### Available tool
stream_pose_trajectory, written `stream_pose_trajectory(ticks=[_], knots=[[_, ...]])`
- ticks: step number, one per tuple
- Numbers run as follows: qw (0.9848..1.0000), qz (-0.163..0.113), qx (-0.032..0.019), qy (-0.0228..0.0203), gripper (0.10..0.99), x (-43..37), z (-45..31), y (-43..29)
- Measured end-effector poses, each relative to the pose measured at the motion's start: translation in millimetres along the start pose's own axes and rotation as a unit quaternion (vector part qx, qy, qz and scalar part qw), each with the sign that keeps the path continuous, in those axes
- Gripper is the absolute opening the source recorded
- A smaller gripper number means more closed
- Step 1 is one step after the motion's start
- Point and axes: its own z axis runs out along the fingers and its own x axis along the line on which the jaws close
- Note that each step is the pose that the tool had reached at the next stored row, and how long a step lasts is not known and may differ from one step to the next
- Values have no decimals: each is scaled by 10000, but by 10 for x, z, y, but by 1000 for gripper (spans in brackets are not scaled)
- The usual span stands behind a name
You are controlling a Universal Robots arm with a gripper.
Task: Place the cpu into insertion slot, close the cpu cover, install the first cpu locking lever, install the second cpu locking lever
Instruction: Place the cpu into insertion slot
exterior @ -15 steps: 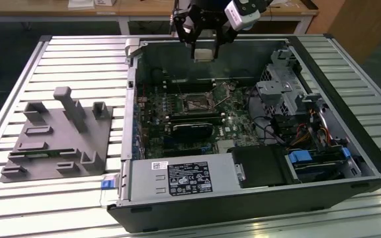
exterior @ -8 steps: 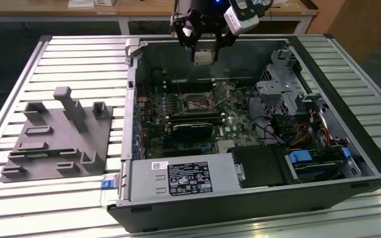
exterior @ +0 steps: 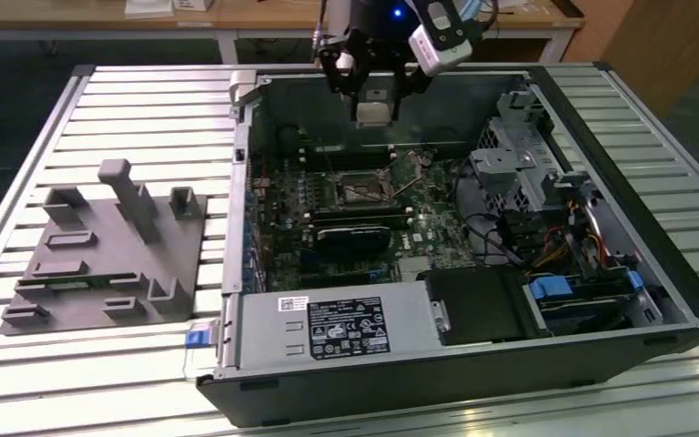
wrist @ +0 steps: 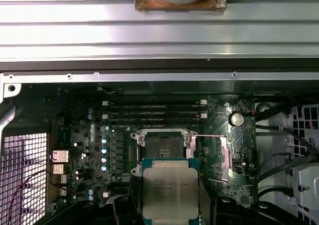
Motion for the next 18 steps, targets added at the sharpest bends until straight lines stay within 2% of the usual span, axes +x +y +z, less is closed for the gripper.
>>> stream_pose_trajectory(ticks=[18], knots=[[10000, -2, 0, -20, 541, -3, 297, -27]])
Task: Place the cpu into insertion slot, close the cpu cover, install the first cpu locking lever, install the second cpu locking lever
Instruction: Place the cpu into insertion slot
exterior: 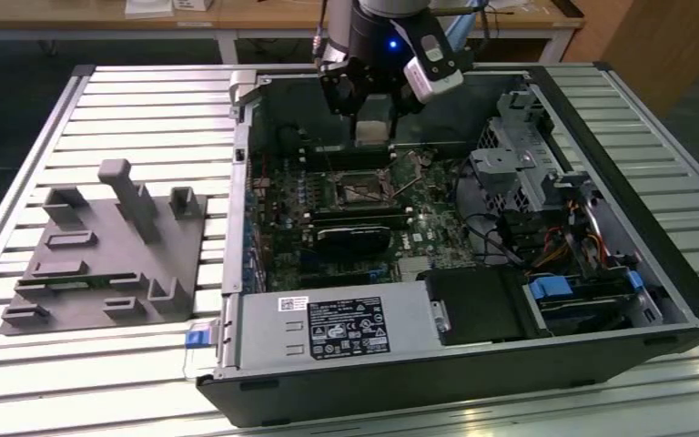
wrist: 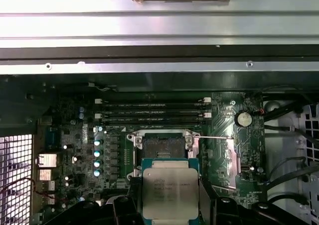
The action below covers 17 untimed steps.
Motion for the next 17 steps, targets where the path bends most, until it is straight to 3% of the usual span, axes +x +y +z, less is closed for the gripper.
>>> stream_pose_trajectory(ticks=[17], knots=[[10000, -1, 0, -14, 541, -2, 323, -29]])
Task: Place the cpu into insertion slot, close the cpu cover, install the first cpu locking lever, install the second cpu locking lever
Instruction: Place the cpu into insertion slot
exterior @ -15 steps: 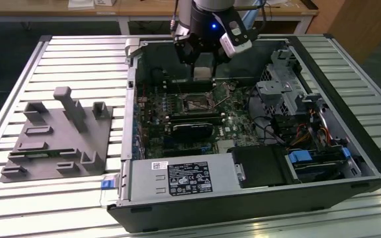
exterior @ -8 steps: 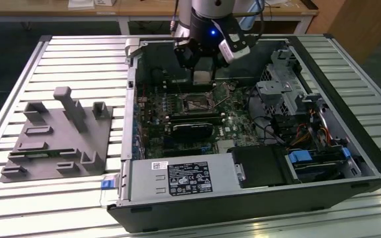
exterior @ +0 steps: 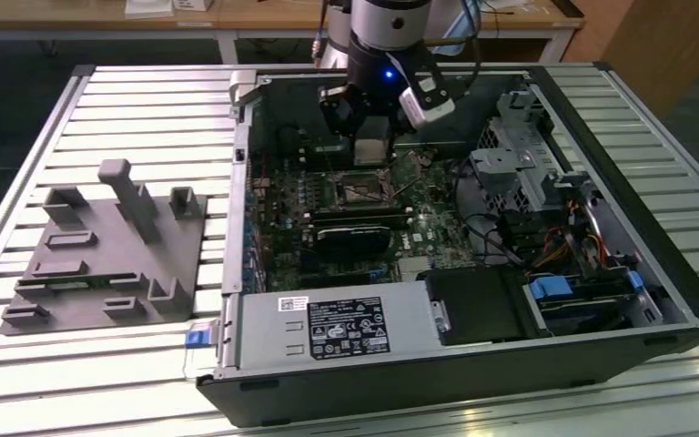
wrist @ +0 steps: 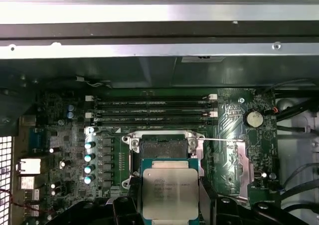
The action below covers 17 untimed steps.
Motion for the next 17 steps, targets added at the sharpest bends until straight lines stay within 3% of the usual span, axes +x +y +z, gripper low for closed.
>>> stream_pose_trajectory(ticks=[17], knots=[[10000, -3, -1, -35, 541, 54, 307, -29]])
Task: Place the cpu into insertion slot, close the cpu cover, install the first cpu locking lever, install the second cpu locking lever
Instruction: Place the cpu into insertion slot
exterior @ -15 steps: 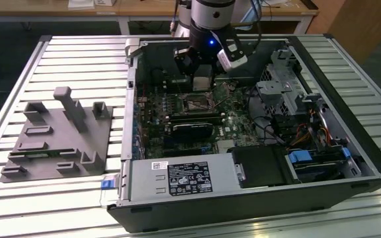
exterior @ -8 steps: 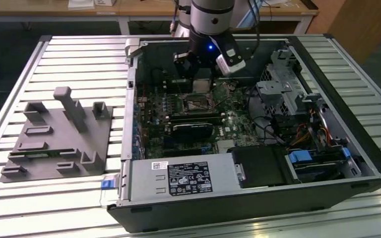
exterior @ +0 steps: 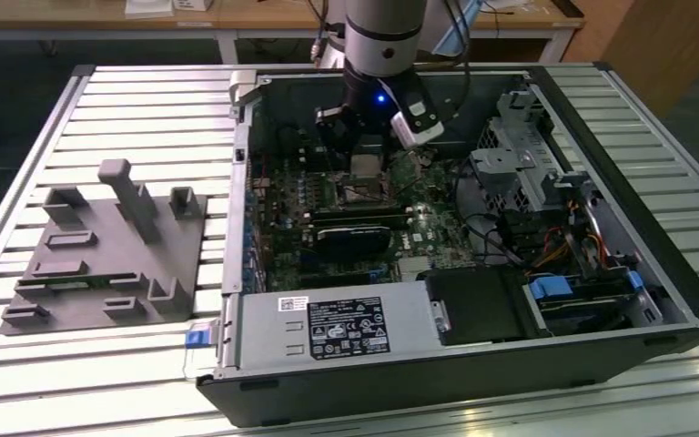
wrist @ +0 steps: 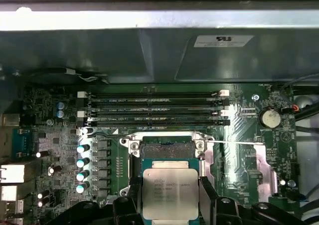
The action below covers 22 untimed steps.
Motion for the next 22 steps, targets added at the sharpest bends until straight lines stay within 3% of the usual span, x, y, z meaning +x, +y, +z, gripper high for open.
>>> stream_pose_trajectory(ticks=[6, 12, 17, 22], knots=[[10000, -2, -1, -16, 541, 22, 106, -10], [10000, 14, 7, -17, 541, 22, 110, -10], [9993, 364, 10, -48, 541, 22, 117, -11], [9968, 795, 16, -87, 541, 22, 122, -11]])
